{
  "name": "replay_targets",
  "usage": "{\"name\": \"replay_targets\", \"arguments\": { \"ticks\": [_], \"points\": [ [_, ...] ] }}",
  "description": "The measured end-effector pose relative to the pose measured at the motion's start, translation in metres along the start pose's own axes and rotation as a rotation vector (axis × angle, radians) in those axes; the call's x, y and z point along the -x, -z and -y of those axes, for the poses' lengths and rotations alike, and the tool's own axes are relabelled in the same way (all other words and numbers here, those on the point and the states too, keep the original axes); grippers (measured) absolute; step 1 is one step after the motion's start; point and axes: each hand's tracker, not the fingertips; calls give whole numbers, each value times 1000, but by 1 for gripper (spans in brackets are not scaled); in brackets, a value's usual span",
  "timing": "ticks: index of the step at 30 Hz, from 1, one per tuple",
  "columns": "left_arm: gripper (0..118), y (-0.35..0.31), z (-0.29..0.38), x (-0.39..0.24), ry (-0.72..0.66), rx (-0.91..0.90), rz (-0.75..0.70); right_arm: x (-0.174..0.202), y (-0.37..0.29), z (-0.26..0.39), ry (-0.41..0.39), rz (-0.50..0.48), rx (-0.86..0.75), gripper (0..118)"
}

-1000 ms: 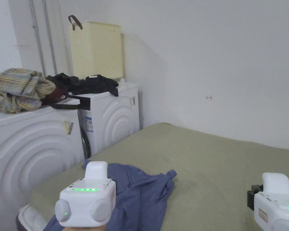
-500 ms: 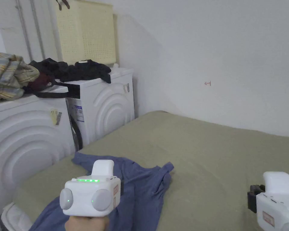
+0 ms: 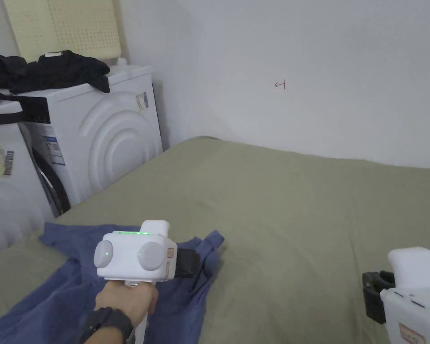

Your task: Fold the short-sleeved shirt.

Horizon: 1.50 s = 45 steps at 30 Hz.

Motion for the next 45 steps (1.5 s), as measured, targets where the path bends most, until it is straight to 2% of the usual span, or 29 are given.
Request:
{"name": "replay_targets", "arguments": {
  "ticks": [5,8,9,10,11,12,13,15,17,20,22,23,26,28,30,31,34,35,38,45],
  "points": [
    [118,39,4,1,1,70,-119,-5,-5,5,2,-27,-16,0],
    [117,45,27,-9,-1,215,-82,-5,-9,7,13,-46,-12,0],
    [111,46,36,-10,-16,232,-67,-5,-11,7,17,-49,-14,0],
    [99,31,37,-6,-110,93,-52,-4,-14,8,18,-55,-18,0],
    [63,34,32,6,-179,90,-2,-2,-16,9,9,-53,-24,0],
    [0,32,29,9,-197,91,33,-1,-15,10,1,-47,-31,0],
    [0,20,23,9,-114,29,27,-1,-16,10,-4,-52,-32,0],
    [0,21,13,17,-78,-1,48,-1,-20,11,-3,-51,-36,0],
    [0,27,5,26,-163,63,196,-4,-22,14,1,-48,-41,0],
    [0,10,1,16,-128,13,112,-13,-33,18,34,-43,-49,0],
    [0,7,-5,15,-147,0,158,-19,-40,21,49,-36,-43,0],
    [0,-14,1,2,-147,-31,153,-22,-43,23,42,-30,-41,0],
    [0,-37,-4,-25,-85,-66,133,-35,-53,29,48,-1,-36,0],
    [0,-5,-33,-34,-51,-92,187,-49,-62,36,100,-9,-41,0],
    [0,2,-56,-58,-17,-113,246,-60,-71,42,109,8,-40,0],
    [0,-34,-38,-97,-3,-120,265,-67,-76,45,115,23,-39,0],
    [0,-54,-42,-179,104,-147,325,-94,-92,55,142,51,-32,0],
    [0,-38,-67,-194,139,-146,342,-102,-99,57,147,76,-32,0],
    [0,-47,-74,-274,222,-159,455,-133,-123,66,164,157,-32,0],
    [0,-101,-36,-483,446,-150,667,-206,-191,84,224,369,-10,0]
  ]
}}
